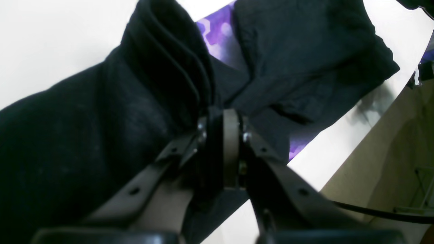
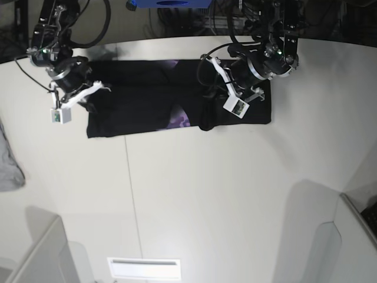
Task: Fold the T-shirt properly
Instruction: 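Carry the strip end with the left gripper toward the right gripper, then release the folded end and move the left gripper back to the strip end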
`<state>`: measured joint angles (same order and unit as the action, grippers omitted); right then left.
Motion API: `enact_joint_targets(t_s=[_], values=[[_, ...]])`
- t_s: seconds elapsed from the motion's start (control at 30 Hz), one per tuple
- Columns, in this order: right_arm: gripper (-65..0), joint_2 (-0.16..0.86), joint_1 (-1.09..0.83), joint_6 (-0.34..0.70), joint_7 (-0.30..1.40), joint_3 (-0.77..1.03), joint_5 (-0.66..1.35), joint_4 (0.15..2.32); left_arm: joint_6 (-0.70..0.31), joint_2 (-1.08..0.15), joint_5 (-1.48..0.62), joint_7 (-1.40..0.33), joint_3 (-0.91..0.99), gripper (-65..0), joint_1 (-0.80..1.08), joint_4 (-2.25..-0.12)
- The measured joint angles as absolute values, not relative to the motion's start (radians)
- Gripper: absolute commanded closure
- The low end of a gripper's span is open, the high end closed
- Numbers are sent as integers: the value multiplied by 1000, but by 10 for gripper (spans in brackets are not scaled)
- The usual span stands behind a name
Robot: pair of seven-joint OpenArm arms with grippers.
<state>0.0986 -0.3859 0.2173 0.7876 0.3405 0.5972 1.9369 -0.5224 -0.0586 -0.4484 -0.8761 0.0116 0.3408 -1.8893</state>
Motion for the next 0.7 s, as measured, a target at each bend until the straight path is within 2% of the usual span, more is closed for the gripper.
enact_joint_targets(t_s=[0.3,0.57,0.7], values=[[0,99,-386,218,788,340,597,1937,-522,-59,-450,-876,11,0,326,-1829],[0,99,-385,217,787,340,598,1937,-522,-59,-456,-876,9,-349,321,-1817],[0,99,-374,217,786,340,598,1934,-522,-59,-456,-876,2,-436,321,-1818]])
